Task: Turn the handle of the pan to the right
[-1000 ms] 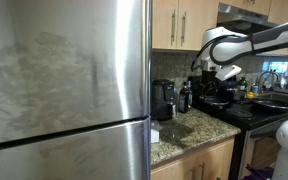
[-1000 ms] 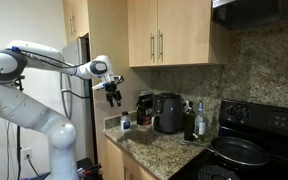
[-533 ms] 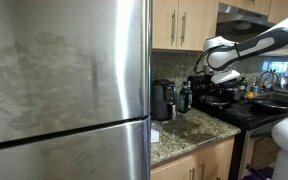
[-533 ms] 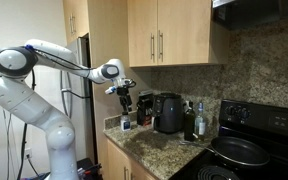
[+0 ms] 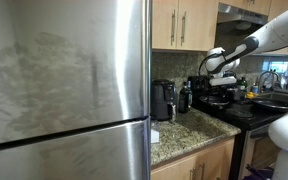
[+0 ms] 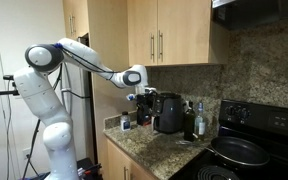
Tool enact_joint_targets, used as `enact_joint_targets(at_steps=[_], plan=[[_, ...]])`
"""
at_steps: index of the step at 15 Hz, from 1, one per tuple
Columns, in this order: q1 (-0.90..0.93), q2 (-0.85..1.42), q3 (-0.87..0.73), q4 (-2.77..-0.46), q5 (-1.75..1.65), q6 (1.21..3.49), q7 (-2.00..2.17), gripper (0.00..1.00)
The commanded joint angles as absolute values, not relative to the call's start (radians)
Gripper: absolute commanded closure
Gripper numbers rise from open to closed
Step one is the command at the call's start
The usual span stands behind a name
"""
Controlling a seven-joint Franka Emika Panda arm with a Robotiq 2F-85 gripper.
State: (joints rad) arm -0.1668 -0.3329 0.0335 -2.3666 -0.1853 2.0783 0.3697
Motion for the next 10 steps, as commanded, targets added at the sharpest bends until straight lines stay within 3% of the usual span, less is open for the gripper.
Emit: enact_joint_targets(at_steps=[1, 8, 10], plan=[[-0.170, -0.241, 0.022, -2.309, -0.206, 2.092, 0.421, 0.00], [-0.169, 0.037, -0.052, -2.027, -0.181, 2.217, 0.614, 0.00], [-0.151, 0.081, -0.068, -1.949, -0.113, 2.129, 0.610, 0.00]])
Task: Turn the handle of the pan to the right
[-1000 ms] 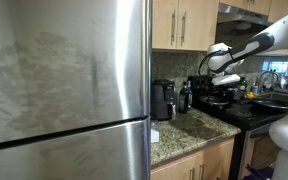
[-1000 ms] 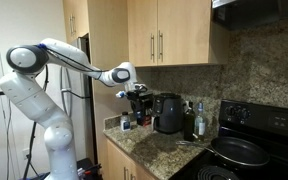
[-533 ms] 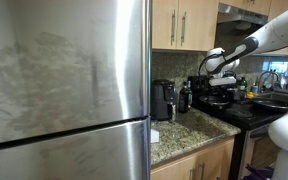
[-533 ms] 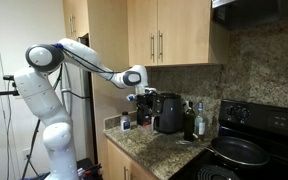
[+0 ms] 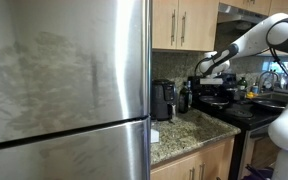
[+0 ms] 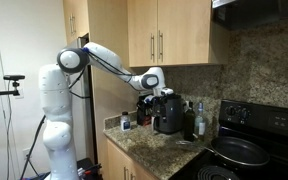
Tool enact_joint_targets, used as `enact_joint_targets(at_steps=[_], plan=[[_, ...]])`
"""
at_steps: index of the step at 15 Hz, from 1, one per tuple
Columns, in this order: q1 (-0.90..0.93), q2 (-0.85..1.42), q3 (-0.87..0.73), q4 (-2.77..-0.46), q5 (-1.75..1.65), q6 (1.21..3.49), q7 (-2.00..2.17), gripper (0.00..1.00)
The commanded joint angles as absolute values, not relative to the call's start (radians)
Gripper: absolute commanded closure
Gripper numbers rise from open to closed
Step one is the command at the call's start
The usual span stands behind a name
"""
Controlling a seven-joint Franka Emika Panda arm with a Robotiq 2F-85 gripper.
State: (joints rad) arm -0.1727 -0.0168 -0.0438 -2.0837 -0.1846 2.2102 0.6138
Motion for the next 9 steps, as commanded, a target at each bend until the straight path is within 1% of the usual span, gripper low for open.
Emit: enact_joint_targets(at_steps=[1, 3, 7, 8, 9], plan=[[-0.147, 0.018, -0.074, -2.043, -0.165, 2.194, 0.622, 0.00], [-0.139, 0.064, -0.082, -1.986, -0.133, 2.170, 0.620, 0.00], [-0.135, 0.074, -0.082, -1.967, -0.127, 2.155, 0.620, 0.00], [-0.142, 0.086, -0.082, -1.975, -0.076, 2.196, 0.542, 0.00], [-0.147, 0.110, -0.092, -1.987, -0.097, 2.314, 0.506, 0.00]])
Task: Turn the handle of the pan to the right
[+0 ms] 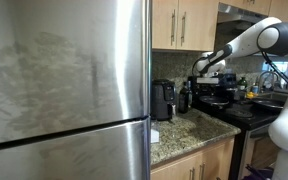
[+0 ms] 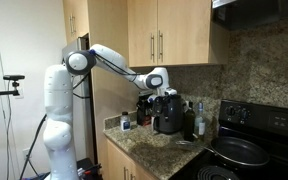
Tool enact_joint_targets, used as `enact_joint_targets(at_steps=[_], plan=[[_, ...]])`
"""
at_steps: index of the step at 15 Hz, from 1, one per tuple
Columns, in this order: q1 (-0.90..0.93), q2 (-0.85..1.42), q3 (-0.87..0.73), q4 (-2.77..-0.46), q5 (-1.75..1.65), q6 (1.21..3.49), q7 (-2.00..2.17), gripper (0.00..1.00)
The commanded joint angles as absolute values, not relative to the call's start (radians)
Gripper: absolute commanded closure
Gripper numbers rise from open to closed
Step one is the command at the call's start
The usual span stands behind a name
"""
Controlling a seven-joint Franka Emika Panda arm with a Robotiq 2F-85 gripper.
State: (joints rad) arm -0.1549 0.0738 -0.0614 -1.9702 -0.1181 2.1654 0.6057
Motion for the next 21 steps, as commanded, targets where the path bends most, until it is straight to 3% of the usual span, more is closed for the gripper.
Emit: enact_joint_targets(at_steps=[1, 6, 7, 21], plan=[[-0.154, 0.159, -0.102, -1.962, -0.086, 2.367, 0.470, 0.00], [-0.179, 0.377, -0.162, -1.871, 0.044, 2.585, 0.431, 0.00], [-0.151, 0.291, -0.173, -1.940, 0.012, 2.558, 0.426, 0.00], [-0.136, 0.405, -0.231, -1.919, -0.030, 2.555, 0.404, 0.00]])
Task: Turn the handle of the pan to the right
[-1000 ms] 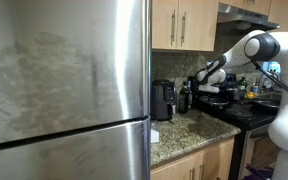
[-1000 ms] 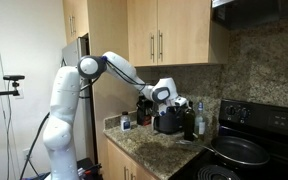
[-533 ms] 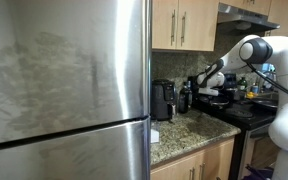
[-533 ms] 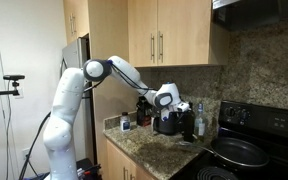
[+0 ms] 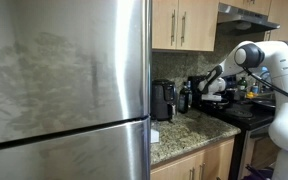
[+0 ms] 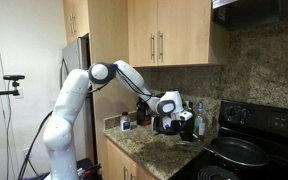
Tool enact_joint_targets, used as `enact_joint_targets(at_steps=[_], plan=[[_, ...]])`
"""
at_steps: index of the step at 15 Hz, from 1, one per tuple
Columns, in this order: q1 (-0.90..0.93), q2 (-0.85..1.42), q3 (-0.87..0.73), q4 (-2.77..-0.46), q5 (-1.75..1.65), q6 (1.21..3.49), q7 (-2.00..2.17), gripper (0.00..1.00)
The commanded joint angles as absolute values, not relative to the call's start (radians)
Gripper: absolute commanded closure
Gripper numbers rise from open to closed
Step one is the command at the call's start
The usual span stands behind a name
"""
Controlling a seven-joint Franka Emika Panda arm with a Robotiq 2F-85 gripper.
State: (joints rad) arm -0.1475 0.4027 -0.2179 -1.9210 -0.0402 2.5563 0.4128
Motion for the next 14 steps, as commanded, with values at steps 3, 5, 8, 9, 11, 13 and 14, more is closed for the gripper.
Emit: enact_joint_targets(at_steps=[3, 5, 8, 9, 11, 13, 14], plan=[[-0.123, 0.384, -0.264, -1.904, -0.071, 2.415, 0.433, 0.00], [-0.125, 0.387, -0.286, -1.888, -0.104, 2.303, 0.436, 0.00], [-0.141, 0.391, -0.300, -1.871, -0.132, 2.202, 0.430, 0.00], [-0.146, 0.397, -0.303, -1.865, -0.134, 2.194, 0.430, 0.00], [-0.142, 0.404, -0.318, -1.864, -0.163, 2.199, 0.456, 0.00], [-0.143, 0.413, -0.330, -1.857, -0.182, 2.195, 0.488, 0.00], [-0.141, 0.415, -0.338, -1.858, -0.195, 2.197, 0.508, 0.00]])
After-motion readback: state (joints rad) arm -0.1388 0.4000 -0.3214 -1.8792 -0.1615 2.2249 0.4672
